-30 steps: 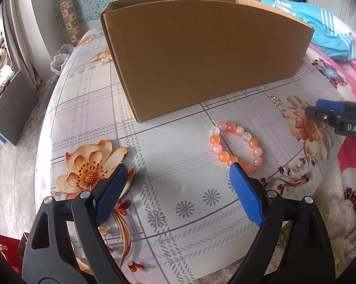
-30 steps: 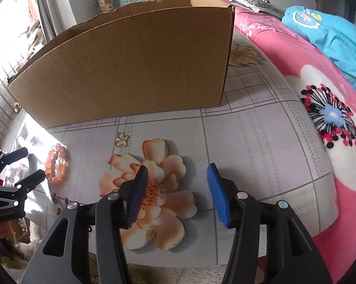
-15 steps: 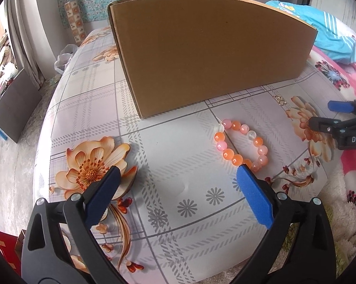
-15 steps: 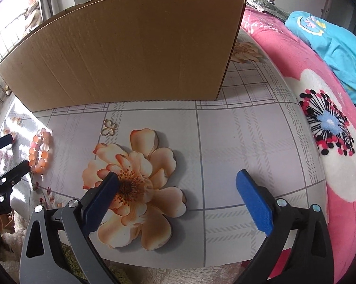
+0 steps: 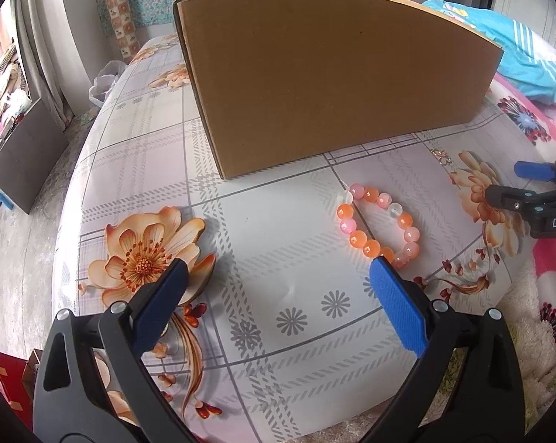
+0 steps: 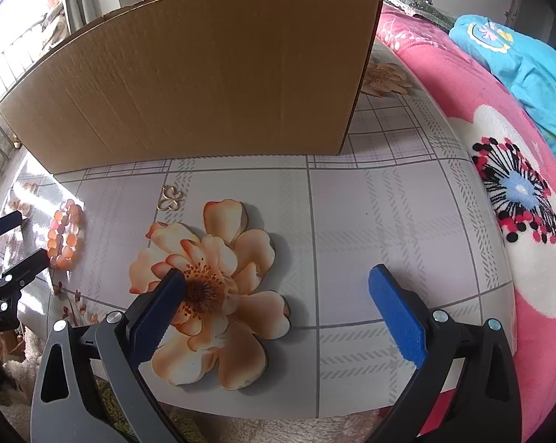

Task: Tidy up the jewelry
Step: 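Move the left tool over the bracelet while the right tool withdraws toward the gold charms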

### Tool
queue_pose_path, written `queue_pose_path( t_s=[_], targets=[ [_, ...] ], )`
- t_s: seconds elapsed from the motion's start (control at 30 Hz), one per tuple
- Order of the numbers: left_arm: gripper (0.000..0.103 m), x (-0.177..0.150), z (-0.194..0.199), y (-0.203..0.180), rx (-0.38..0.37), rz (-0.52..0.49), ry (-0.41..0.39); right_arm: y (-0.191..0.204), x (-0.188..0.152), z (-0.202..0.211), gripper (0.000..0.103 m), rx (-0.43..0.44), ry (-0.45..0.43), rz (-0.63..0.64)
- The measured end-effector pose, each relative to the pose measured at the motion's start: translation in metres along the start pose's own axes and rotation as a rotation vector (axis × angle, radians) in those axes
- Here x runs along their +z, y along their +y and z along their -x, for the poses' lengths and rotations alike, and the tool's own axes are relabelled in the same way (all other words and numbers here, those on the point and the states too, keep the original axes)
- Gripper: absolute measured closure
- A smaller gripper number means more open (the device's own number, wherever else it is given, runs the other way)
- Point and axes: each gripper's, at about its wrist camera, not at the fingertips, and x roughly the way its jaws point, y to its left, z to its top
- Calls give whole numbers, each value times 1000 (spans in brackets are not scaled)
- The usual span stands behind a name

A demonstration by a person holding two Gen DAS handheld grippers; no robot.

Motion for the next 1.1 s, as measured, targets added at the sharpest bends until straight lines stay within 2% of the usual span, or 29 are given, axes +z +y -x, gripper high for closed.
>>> queue_pose_path(
  t_s=[0.47, 1.1],
  targets=[
    [8, 10, -4, -2, 26, 54, 66, 2, 3, -1, 6, -1, 29, 8],
    [8, 10, -4, -2, 27, 58, 65, 1, 4, -2, 6, 0, 37, 4]
  ],
)
